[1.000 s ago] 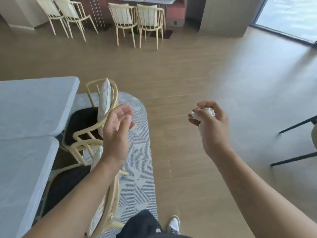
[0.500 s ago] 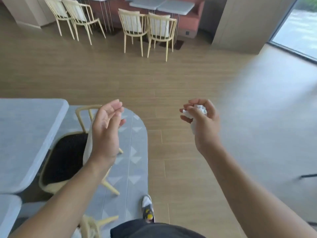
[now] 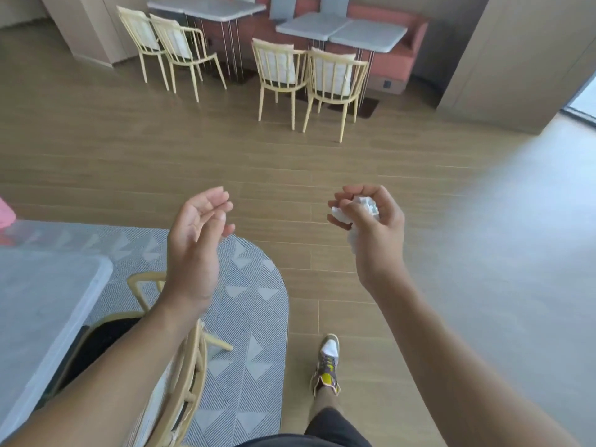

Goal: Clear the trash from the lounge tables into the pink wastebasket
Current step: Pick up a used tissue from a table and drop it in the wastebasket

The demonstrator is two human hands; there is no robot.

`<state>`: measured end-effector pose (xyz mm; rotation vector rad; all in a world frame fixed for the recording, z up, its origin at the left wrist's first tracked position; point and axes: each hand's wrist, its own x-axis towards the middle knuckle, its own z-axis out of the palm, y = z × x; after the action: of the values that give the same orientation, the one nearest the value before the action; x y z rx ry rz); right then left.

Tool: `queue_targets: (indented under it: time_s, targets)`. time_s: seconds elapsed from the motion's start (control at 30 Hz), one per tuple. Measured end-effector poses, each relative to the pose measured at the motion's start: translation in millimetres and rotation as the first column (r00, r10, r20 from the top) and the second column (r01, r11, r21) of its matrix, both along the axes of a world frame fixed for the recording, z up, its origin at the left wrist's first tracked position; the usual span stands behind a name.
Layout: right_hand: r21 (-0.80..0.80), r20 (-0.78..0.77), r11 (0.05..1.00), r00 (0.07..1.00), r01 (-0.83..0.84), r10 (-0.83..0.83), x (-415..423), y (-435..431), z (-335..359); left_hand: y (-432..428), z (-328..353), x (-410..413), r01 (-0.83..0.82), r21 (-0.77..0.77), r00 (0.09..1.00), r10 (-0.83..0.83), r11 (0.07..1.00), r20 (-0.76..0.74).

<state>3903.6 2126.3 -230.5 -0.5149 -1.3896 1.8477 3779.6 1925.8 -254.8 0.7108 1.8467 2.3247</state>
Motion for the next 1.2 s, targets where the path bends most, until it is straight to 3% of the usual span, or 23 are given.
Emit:
queue_targets:
  time_s: [0.37, 0.6, 0.93, 1.2]
  targets:
    - [0.003, -0.001, 0.976, 0.976, -0.219, 0.219, -238.7, 183.3, 2.7, 156.6, 9.5, -183.2, -0.218, -0.029, 0.976, 0.217, 0.976, -0.026]
    - [0.067, 0.027, 0.936, 0.938, -0.345, 0.344, -368.8, 232.1, 8.1, 185.5, 7.1, -284.5, -0.337, -0.03, 0.942, 0.336, 0.941, -0.025]
    - [0.075, 0.097, 0.848, 0.85, -0.525, 0.518, -597.9, 208.8, -0.3, 163.6, -10.3, -477.9, -0.519, 0.021, 0.855, 0.519, 0.855, 0.011]
    - [0.093, 0.115, 0.778, 0.783, -0.622, 0.612, -794.2, 148.9, 23.8, 113.1, 17.0, -643.6, -0.613, -0.021, 0.79, 0.613, 0.79, -0.019]
